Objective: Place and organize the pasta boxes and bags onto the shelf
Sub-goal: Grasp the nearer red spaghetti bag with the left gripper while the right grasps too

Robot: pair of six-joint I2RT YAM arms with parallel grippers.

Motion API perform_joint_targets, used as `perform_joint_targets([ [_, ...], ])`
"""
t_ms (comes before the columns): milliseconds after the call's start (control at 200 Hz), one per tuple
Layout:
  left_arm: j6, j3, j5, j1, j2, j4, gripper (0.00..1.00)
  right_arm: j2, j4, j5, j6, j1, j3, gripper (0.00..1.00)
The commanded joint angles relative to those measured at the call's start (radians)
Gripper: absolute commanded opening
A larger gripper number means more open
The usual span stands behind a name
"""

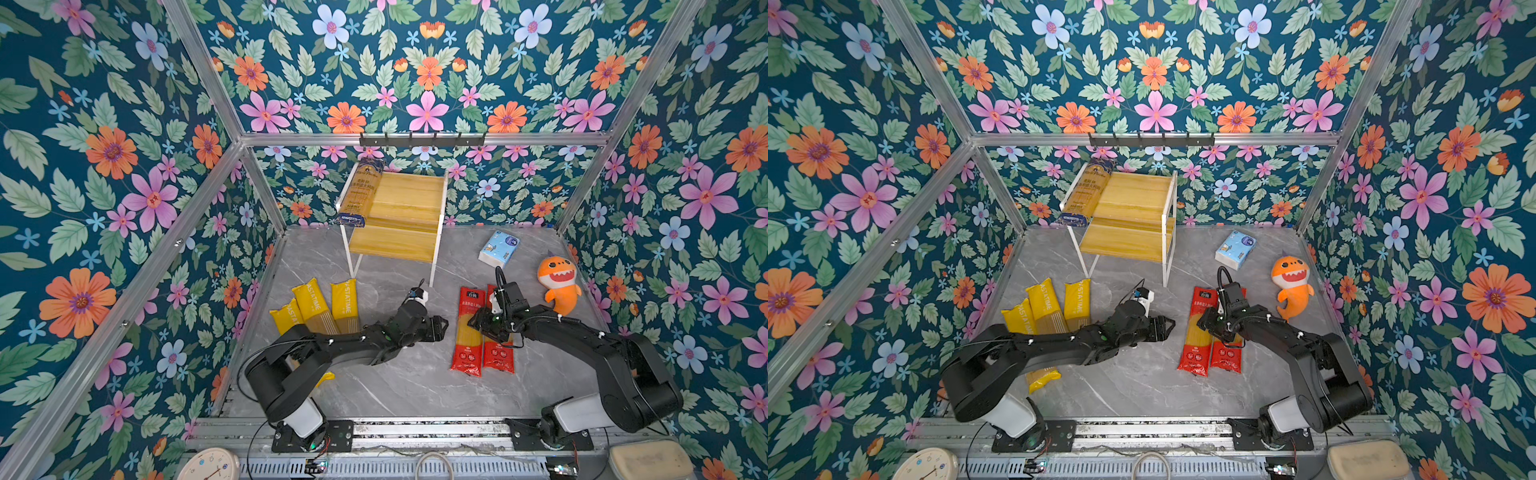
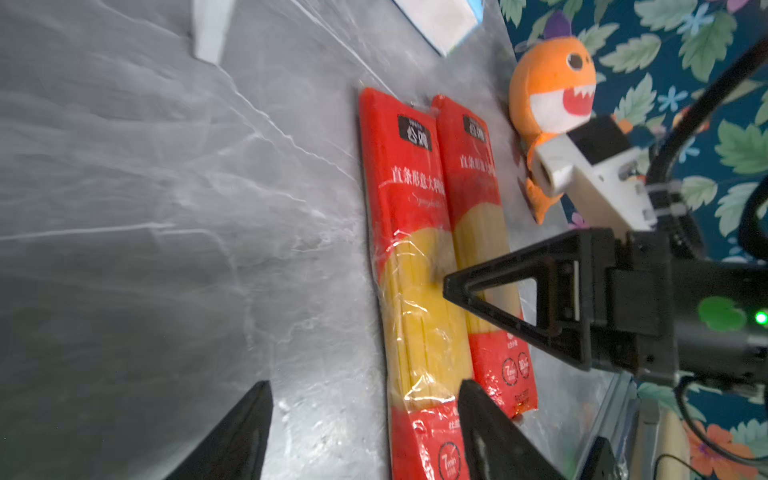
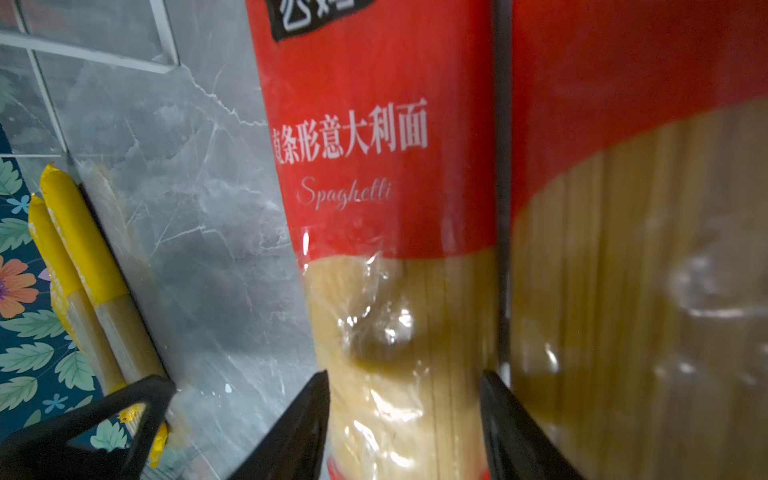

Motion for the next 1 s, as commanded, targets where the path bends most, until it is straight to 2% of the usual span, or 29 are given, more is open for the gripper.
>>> perform_joint_targets([
  [0,0.004,0.014,0.065,-0.003,0.072,0.109,0.71,0.018,0.076,-0.036,0.039,0.05,0.01,0.59],
  [130,-0.019,-0.008,0.095,-0.004,0.119,0.157,0.67,-0.018,0.209,-0.174,0.104,0.066,-0.037,0.58],
  [230,-0.017,-0.017,0.102,-0.004,0.137,0.159,0.66,-0.048,0.12,-0.105,0.087,0.031,-0.045,0.59],
  [345,0.003,-0.003,0.115,-0.001,0.164,0.147,0.63,-0.005,0.055,-0.029,0.06,-0.011,-0.035,0.61],
  [640,0.03,0.018,0.159,0.027,0.203,0.121,0.54,0.14,0.304,-0.058,0.175,-0.008,-0.054,0.59],
  [825,0.021,0.008,0.209,0.028,0.219,0.179,0.45,0.181,0.475,-0.111,0.188,0.015,-0.079,0.38],
  [995,0.021,-0.011,0.238,0.053,0.164,0.204,0.45,0.139,0.649,-0.151,0.2,0.014,-0.153,0.19],
])
